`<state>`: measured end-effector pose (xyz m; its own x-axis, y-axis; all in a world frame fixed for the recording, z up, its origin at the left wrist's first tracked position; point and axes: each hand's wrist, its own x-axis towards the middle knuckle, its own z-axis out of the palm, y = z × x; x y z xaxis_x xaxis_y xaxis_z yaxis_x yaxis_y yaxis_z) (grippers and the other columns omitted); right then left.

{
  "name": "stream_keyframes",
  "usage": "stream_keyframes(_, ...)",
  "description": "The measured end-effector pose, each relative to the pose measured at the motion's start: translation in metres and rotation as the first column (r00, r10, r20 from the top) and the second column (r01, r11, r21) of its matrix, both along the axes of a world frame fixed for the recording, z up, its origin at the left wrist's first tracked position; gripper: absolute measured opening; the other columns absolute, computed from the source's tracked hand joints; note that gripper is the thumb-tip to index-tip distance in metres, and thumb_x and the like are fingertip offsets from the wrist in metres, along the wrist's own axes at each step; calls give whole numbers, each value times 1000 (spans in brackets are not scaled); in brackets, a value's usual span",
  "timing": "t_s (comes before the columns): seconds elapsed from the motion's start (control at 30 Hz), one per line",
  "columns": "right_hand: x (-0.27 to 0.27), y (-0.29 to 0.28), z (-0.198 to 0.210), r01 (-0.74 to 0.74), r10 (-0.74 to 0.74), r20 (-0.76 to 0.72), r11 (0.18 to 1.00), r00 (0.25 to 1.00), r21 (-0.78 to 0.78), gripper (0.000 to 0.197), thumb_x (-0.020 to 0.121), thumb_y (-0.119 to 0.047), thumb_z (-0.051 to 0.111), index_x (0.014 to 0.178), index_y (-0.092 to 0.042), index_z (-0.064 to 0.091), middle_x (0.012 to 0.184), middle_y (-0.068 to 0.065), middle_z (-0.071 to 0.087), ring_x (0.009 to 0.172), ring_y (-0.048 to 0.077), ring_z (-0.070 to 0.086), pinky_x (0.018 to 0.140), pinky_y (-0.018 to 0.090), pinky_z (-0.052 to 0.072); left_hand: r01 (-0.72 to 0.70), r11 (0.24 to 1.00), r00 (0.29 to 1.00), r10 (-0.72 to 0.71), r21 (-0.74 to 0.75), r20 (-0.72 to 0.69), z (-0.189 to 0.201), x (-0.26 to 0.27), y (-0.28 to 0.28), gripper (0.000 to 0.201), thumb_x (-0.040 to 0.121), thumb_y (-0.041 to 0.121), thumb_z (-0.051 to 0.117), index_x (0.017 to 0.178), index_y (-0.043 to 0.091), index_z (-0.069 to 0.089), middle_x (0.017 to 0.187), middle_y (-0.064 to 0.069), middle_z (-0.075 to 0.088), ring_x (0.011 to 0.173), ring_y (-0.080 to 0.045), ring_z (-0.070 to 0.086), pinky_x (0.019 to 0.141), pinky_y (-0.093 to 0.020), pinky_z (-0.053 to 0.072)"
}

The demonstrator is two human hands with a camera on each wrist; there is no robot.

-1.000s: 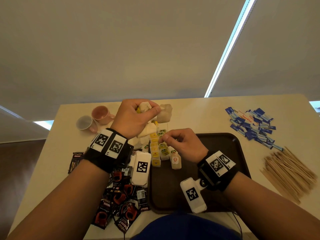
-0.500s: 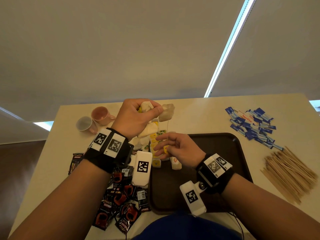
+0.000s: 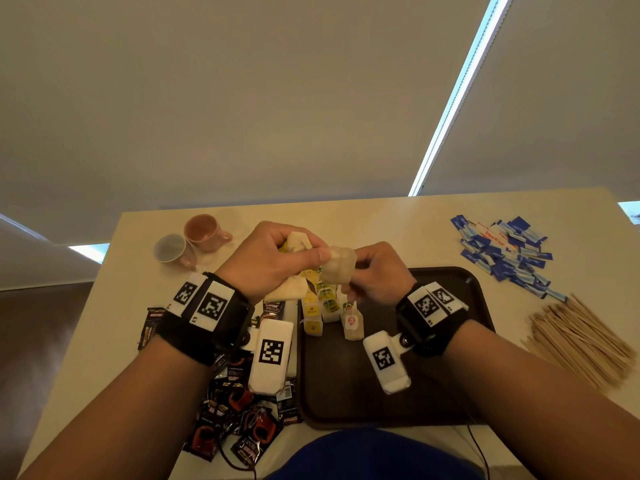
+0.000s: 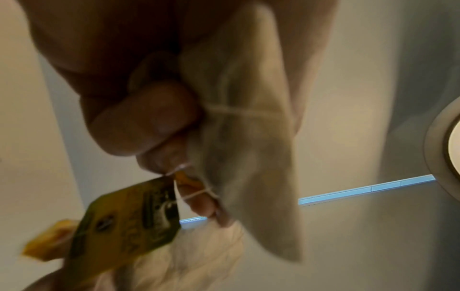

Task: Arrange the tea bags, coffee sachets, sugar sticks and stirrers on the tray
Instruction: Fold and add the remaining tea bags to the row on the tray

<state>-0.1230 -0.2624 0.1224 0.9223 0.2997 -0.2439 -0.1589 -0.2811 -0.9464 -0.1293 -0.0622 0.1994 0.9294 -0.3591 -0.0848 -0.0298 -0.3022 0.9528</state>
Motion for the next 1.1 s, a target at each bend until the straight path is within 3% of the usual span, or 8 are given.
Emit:
stream_keyframes(0.13,11,-5,23,5,-9,77,999,997,49,18,93,-10,65,99,4,74,84,20,74,64,16,70,57,18,56,-34,999,996,36,20,-80,-11,-9,3,8,88,6,71,81,11,74,61,12,66,58,4,57,57,-10,43)
stream_keyframes(0.4,11,-2,43,-39,18,271,997,963,73,22,89,-4,69,111,-2,70,79,10,76,72,15,73,70,31,61,-111,992,980,120,65,-160,-30,-11,-1,12,88,11,73,76,16,74,62,9,66,59,-1,57,57,-14,45)
stream_keyframes(0.57,5,-1,49,-52,57,432,998,900,-23,10,87,-12,73,96,-13,77,90,0,74,81,17,69,73,33,59,-169,983,971,179,73,-159,-37,-7,-1,14,87,12,75,75,19,75,64,8,68,61,-2,60,59,-16,46)
stream_keyframes(0.7,-3,-4,53,-98,79,347,994,935,39,10,91,-7,67,96,-4,75,75,4,73,62,15,68,59,26,57,-183,982,971,189,54,-146,-39,-5,0,15,88,12,74,74,17,74,62,9,66,57,-1,57,58,-15,44)
stream_keyframes(0.8,-11,-10,51,-126,96,291,988,952,86,10,92,-5,65,96,0,73,77,9,73,66,20,71,61,29,59,-180,982,973,187,60,-134,-39,-3,1,8,88,13,74,80,13,75,60,10,65,55,0,54,55,-14,41)
stream_keyframes(0.9,-14,-15,45,-112,94,280,993,955,48,17,90,-1,66,107,0,67,77,13,72,66,21,70,64,30,60,-173,984,975,177,41,-132,-38,-2,1,7,88,11,73,82,12,75,62,9,66,58,-2,56,57,-15,44)
stream_keyframes(1.0,-13,-17,42,-104,110,248,994,963,-36,29,90,-3,66,119,-6,63,74,5,72,64,14,69,63,26,58,-147,988,980,151,42,-132,-36,-3,1,9,88,9,73,80,15,75,64,9,67,61,-2,58,59,-16,45)
stream_keyframes(1.1,-12,-17,41,-131,157,246,984,957,-117,22,92,-6,66,113,-7,69,72,2,71,62,7,66,62,20,55,-124,991,984,128,40,-127,-36,-2,1,12,88,9,73,79,17,75,67,9,68,64,-2,59,60,-16,46)
